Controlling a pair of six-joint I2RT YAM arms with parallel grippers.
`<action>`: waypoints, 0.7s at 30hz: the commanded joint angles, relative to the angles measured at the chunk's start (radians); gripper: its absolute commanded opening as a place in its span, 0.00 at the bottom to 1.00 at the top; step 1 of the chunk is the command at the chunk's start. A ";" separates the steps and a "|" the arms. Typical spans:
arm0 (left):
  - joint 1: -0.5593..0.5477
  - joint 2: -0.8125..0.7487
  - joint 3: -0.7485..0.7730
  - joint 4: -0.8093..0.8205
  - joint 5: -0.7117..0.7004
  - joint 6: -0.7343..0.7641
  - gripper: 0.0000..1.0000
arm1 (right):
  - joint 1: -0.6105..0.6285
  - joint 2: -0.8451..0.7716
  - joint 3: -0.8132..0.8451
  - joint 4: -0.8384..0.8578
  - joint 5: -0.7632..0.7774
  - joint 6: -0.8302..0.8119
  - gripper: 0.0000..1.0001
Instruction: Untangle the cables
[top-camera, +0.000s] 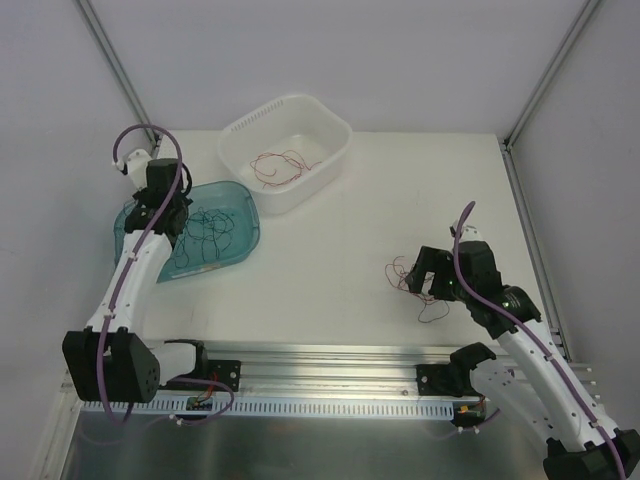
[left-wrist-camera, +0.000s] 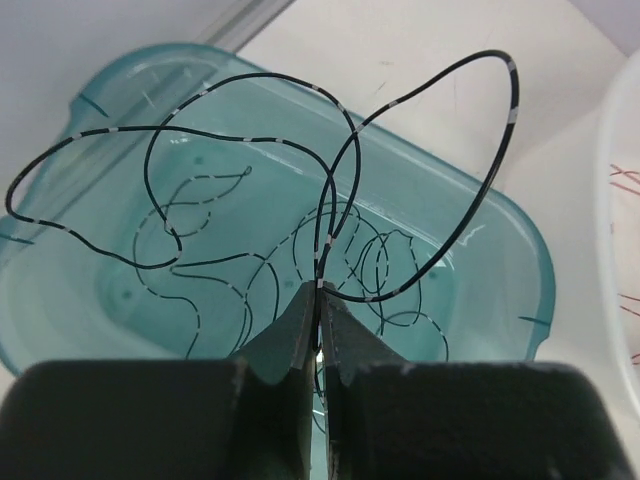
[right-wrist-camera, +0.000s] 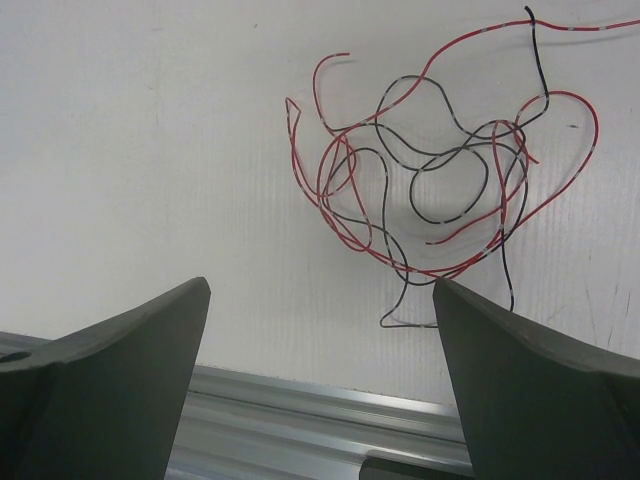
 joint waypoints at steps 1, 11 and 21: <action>0.004 0.067 -0.061 0.124 0.039 -0.051 0.00 | 0.005 -0.009 -0.004 -0.012 0.000 -0.005 1.00; 0.025 0.096 -0.216 0.137 0.068 -0.252 0.12 | 0.004 0.006 -0.002 -0.022 0.021 -0.009 1.00; 0.073 0.024 -0.202 0.061 0.160 -0.190 0.63 | 0.002 0.094 0.045 -0.067 0.154 -0.037 1.00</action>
